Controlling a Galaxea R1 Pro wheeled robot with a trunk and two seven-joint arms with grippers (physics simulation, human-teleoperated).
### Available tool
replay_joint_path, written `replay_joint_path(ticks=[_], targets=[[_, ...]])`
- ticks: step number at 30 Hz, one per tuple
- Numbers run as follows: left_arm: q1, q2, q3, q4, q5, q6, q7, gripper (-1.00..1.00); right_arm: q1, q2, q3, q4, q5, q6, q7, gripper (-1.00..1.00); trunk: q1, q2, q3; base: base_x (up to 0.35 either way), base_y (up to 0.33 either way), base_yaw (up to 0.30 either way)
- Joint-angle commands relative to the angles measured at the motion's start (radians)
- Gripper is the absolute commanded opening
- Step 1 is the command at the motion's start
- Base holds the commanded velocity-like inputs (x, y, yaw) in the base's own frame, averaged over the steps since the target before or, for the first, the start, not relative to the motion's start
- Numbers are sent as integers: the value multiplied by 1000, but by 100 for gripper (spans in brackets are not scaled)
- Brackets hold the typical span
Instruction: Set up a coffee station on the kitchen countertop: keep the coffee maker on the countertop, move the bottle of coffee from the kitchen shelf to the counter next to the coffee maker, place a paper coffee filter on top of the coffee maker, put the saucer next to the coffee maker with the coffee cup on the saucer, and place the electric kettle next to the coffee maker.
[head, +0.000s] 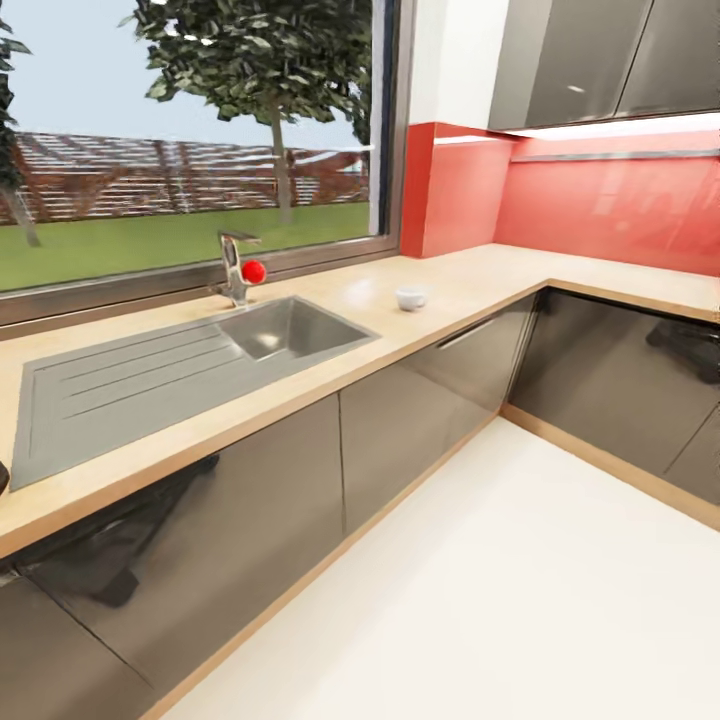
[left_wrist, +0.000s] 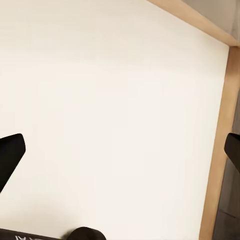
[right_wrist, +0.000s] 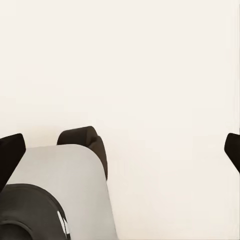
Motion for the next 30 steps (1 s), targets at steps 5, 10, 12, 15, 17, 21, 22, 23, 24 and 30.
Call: replay_joint_path(ticks=[5,10,12,15,17,21,22,23,24,30], targets=[[0,1,-7,0,10,7,-3,100,-1,0,-8,1,-3,-1,10,100,0,0,-1,213,-258,-5],[0,1,-7,0,10,7,-3,100,-1,0,-7,1,-3,-1,10,100,0,0,-1,213,-264,0],[0,1,-7,0,10,7,-3,100,-1,0,-7,1,-3,-1,10,100,0,0,-1,213,-265,0],[0,1,-7,0,10,7,-3,100,-1,0,-7,1,-3,-1,10,100,0,0,-1,213,-265,0],[0,1,-7,0,10,7,-3,100,-1,0,-7,1,-3,-1,9,100,0,0,-1,213,-265,0],[0,1,-7,0,10,7,-3,100,-1,0,-7,1,-3,-1,10,100,0,0,-1,213,-265,0],[0,1,-7,0,10,7,-3,100,-1,0,-7,1,-3,-1,10,100,0,0,-1,212,-265,0],[0,1,-7,0,10,7,-3,100,-1,0,-7,1,-3,-1,10,100,0,0,-1,212,-265,0],[0,1,-7,0,10,7,-3,100,-1,0,-7,1,-3,-1,10,100,0,0,-1,212,-265,0],[0,1,-7,0,10,7,-3,100,-1,0,-7,1,-3,-1,10,100,0,0,-1,206,-265,0]])
